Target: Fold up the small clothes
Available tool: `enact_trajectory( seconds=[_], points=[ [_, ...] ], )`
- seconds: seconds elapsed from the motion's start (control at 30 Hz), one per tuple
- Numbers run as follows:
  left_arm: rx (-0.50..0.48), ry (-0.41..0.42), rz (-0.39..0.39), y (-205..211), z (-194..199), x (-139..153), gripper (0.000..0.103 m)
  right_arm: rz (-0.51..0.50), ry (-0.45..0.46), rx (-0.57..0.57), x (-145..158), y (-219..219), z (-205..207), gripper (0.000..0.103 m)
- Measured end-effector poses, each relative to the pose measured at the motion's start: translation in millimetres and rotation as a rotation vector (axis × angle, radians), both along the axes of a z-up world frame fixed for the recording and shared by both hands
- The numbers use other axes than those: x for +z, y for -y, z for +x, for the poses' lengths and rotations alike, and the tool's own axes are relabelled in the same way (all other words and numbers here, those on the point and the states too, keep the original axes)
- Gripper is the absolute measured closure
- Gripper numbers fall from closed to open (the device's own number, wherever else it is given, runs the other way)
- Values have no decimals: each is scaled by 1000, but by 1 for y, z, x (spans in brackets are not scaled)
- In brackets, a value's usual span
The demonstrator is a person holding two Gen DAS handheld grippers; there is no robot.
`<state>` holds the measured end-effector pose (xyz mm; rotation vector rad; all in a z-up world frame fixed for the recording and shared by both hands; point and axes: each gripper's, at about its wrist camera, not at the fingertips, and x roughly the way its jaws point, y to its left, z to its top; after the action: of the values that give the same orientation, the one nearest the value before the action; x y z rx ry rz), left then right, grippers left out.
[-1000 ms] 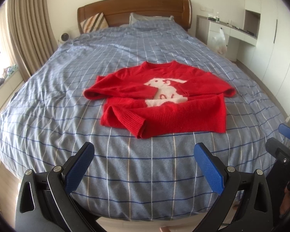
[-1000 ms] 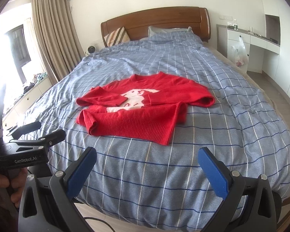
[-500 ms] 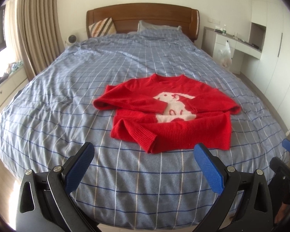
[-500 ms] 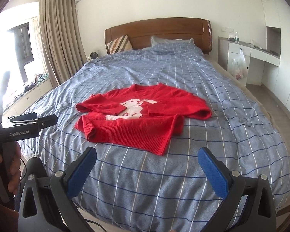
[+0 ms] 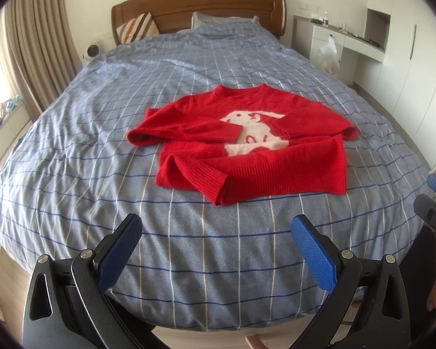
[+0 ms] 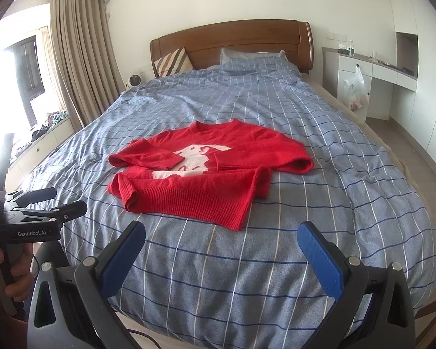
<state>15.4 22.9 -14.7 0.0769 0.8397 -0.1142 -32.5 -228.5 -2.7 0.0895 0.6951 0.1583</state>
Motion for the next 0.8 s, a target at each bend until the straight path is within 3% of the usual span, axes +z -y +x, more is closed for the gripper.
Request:
enact_trajectory(
  seconds=[0.2,0.67,0.8],
  points=[
    [2,-23,-31,-1,3,-2,0,-14,13,3,2,-2,-2,0],
    [66,-54,-20,-18,19,-20,0,-20,19,-21,-3,6,-4,0],
    [137,-103,-114,-47,40,-34,1,-54,6,-83,-13,30,1,0]
  ],
)
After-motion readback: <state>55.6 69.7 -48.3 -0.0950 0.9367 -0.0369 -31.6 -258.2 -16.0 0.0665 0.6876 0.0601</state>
